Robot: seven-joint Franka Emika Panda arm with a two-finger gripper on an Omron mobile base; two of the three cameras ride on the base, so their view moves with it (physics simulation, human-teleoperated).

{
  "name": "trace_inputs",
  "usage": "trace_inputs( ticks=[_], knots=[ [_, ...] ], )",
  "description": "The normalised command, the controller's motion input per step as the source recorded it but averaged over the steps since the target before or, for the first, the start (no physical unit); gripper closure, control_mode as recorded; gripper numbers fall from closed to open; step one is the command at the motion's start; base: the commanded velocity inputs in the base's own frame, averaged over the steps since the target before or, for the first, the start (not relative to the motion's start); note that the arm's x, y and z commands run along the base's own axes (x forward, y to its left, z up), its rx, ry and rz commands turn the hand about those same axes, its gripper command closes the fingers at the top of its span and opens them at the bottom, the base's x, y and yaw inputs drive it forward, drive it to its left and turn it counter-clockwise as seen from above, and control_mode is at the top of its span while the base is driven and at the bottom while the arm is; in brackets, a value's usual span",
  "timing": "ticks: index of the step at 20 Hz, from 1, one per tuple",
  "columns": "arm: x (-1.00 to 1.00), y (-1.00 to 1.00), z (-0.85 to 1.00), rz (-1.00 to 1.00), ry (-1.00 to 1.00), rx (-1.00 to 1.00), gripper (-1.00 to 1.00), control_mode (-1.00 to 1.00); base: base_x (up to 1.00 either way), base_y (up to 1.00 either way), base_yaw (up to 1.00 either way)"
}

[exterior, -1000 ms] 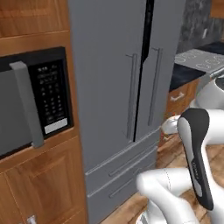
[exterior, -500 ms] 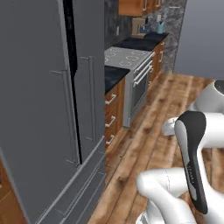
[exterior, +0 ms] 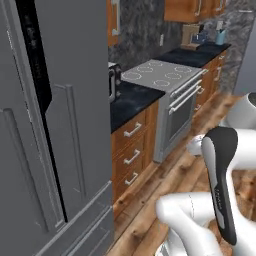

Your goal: Navigate to the stove.

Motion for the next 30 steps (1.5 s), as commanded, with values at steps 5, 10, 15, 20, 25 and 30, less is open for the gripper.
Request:
trace_inputs(
  ticks=[5,10,15,20,25,30],
  knots=[
    [0.0,0.0,0.0,0.0,0.0,0.0,-1.0,1.0,0.95,-1.0,0.39],
    [0.0,0.0,0.0,0.0,0.0,0.0,-1.0,1.0,0.47,-1.0,0.39],
    [0.0,0.0,0.0,0.0,0.0,0.0,-1.0,1.0,0.01,-1.0,0.52],
    [0.0,0.0,0.0,0.0,0.0,0.0,-1.0,1.0,-0.03,-1.0,0.41],
    [0.0,0.0,0.0,0.0,0.0,0.0,-1.0,1.0,-0.06,-1.0,0.39],
    [0.0,0.0,0.0,0.0,0.0,0.0,-1.0,1.0,-0.01,-1.0,0.37]
  ],
)
